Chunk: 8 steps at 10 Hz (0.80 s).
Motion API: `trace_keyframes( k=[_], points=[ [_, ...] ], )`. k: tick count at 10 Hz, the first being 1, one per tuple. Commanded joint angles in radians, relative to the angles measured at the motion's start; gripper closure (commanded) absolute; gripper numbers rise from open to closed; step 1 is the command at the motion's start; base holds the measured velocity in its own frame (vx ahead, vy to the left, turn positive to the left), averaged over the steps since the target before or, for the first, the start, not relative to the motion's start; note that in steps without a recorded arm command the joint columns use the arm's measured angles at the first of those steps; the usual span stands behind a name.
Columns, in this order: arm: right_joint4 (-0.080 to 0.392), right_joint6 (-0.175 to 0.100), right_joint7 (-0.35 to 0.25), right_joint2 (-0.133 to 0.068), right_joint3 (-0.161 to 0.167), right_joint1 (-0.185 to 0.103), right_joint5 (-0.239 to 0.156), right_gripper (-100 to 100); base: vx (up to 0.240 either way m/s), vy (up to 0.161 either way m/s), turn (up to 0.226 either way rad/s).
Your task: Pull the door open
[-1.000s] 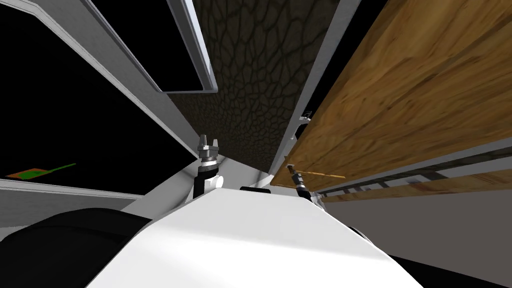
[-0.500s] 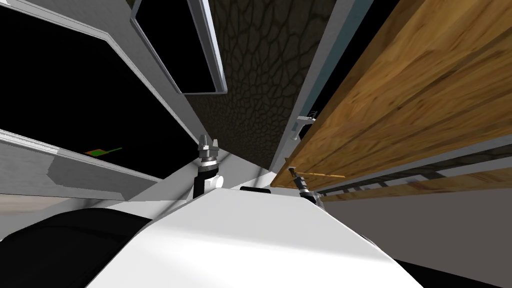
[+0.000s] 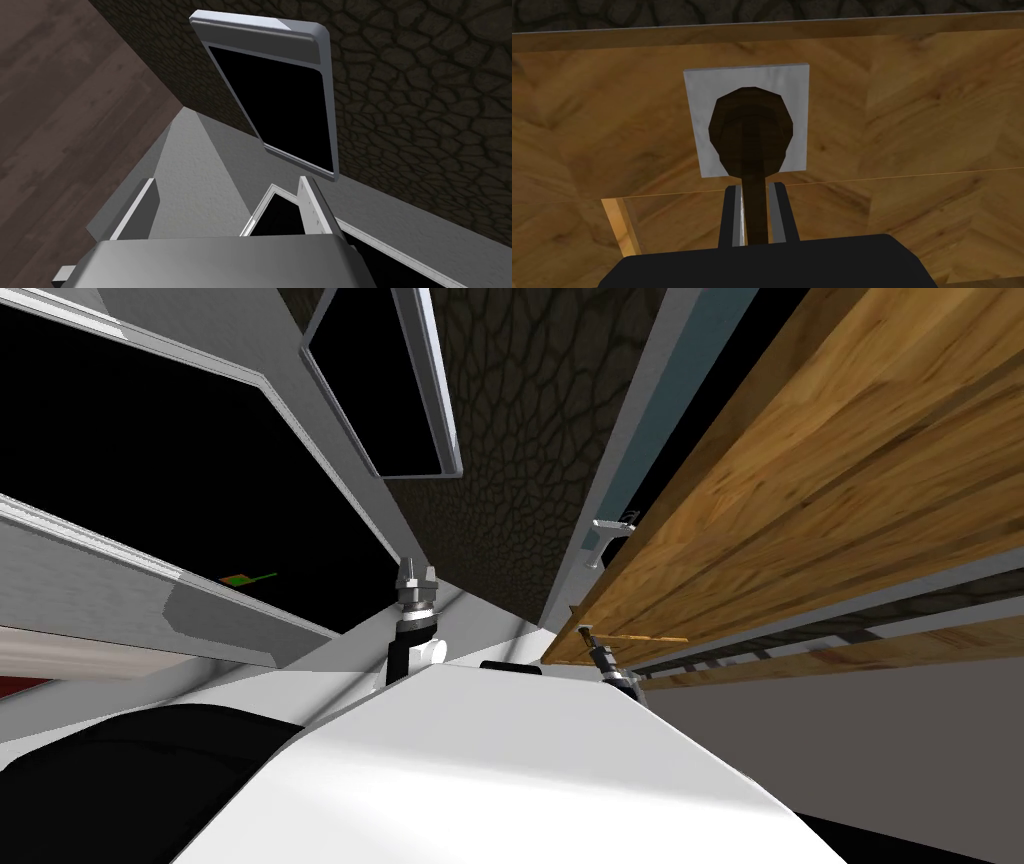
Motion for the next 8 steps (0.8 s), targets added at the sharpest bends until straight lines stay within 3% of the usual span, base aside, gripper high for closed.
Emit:
trace_keyframes(
  k=[1, 3, 5, 8],
  points=[
    [0.008, -0.023, -0.005, -0.006, 0.004, 0.011, -0.001, 100, -0.129, -0.066, 0.191],
    [0.019, -0.051, -0.010, -0.013, 0.009, 0.025, -0.003, 100, -0.236, -0.101, 0.226],
    [0.022, -0.059, -0.012, -0.015, 0.010, 0.029, -0.003, 100, -0.135, -0.039, 0.061],
    [0.042, -0.115, -0.023, -0.030, 0.019, 0.056, -0.006, 100, -0.172, -0.070, 0.225]
  ],
)
